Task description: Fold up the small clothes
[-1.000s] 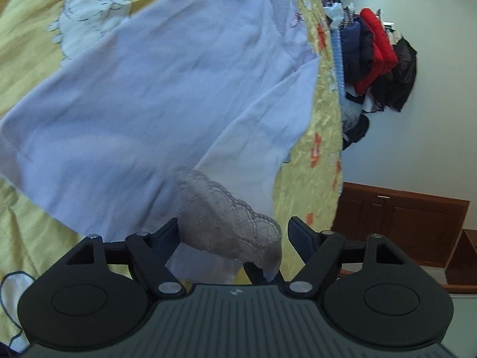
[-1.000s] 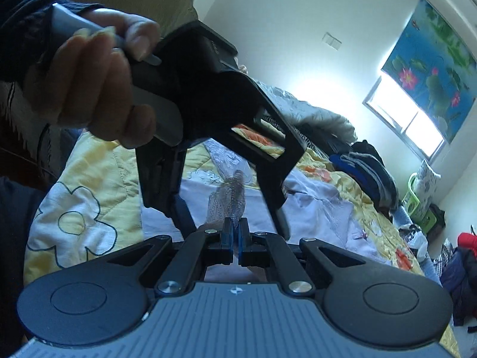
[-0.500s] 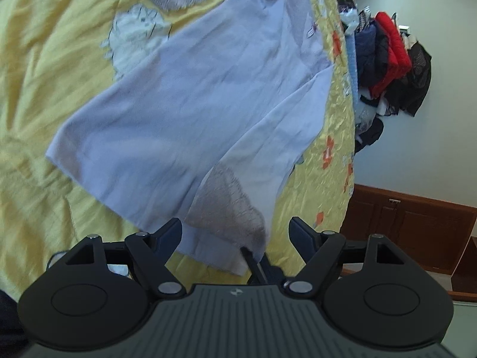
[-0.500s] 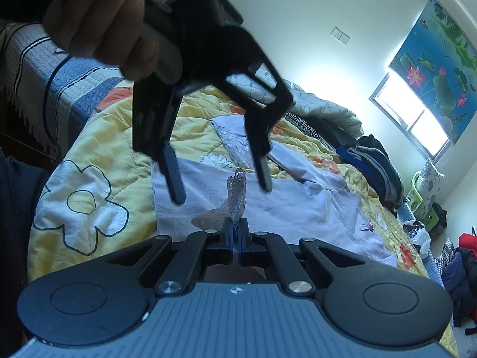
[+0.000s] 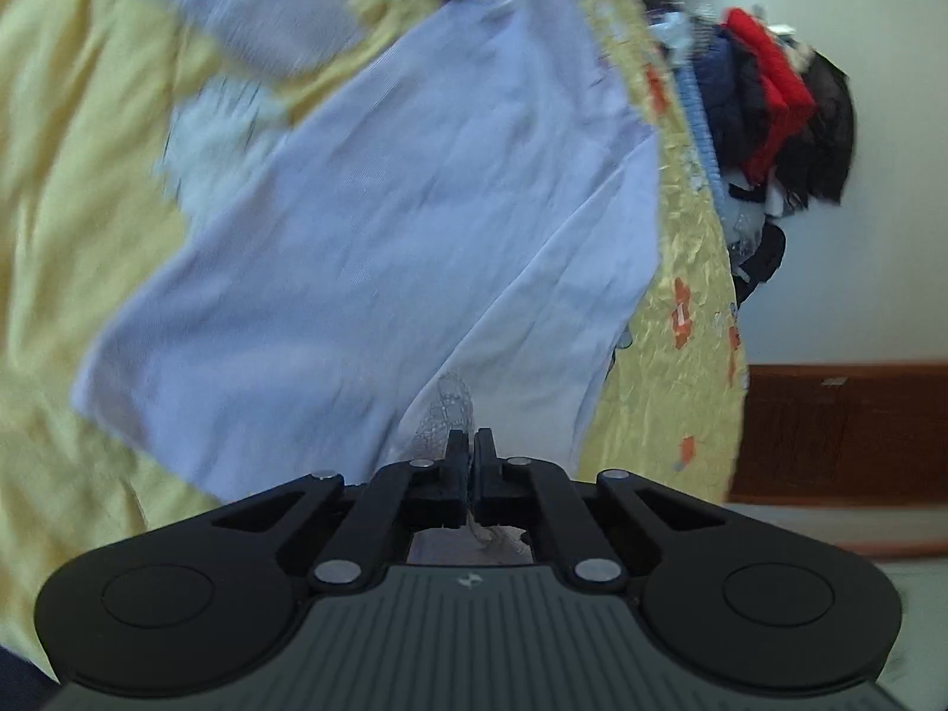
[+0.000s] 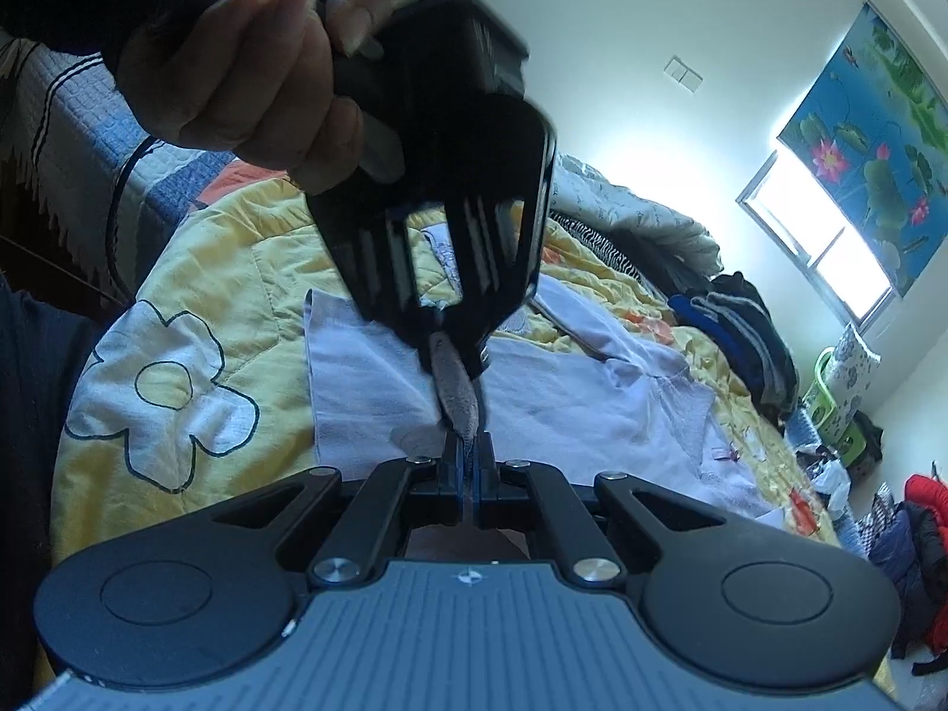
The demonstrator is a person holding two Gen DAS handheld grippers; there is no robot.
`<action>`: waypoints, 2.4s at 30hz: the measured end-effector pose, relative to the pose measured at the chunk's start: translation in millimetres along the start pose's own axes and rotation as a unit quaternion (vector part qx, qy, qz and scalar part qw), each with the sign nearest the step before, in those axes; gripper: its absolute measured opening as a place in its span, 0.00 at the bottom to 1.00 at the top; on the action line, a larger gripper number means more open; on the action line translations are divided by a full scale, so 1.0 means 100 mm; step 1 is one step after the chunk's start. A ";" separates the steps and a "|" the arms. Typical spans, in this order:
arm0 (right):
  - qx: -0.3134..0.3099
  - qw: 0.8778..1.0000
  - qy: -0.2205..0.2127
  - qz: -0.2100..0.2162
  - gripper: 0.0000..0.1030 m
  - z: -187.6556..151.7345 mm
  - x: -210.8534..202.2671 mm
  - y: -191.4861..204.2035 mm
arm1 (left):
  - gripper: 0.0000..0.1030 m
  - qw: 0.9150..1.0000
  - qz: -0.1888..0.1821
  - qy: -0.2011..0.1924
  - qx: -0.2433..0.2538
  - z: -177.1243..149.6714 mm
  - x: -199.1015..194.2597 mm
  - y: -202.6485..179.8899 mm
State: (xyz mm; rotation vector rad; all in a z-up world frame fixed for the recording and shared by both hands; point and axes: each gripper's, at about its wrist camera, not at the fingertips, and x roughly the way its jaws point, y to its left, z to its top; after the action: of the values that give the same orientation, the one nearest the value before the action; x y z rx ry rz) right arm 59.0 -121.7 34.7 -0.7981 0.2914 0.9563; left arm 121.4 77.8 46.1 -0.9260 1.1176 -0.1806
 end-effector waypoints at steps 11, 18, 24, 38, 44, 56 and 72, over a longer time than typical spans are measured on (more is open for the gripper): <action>0.510 0.852 0.010 0.120 0.67 -0.56 0.08 -1.23 | 0.02 0.995 0.015 -0.010 0.095 -0.13 -0.18 -0.18; 0.556 0.813 0.055 0.163 0.56 -0.75 0.31 -1.15 | 0.12 0.999 0.041 0.003 0.032 -0.15 -0.14 0.25; 0.554 0.796 0.044 0.240 0.56 -0.61 0.42 -1.02 | 0.77 0.998 -0.046 0.002 -0.049 -0.35 -0.12 0.50; 0.697 0.678 0.015 0.232 0.56 -1.15 0.21 -1.11 | 0.77 1.000 -0.004 -0.023 0.014 -0.73 0.05 0.43; 0.706 0.672 0.012 0.224 0.56 -1.22 0.17 -1.08 | 0.22 0.991 0.042 -0.004 0.124 -0.81 0.16 0.15; 0.715 0.665 -0.004 0.214 0.56 -1.28 0.07 -1.13 | 0.01 0.984 0.024 -0.030 0.174 -0.54 -0.22 -0.06; 0.717 0.670 0.007 0.192 0.59 -1.27 0.39 -1.44 | 0.01 0.978 0.094 -0.061 0.174 -0.16 -0.22 0.50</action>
State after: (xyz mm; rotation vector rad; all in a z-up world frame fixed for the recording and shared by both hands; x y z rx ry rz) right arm 213.2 -235.8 -4.6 0.7725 1.0801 0.7809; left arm 82.7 112.7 24.1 -0.5093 1.0127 -0.1550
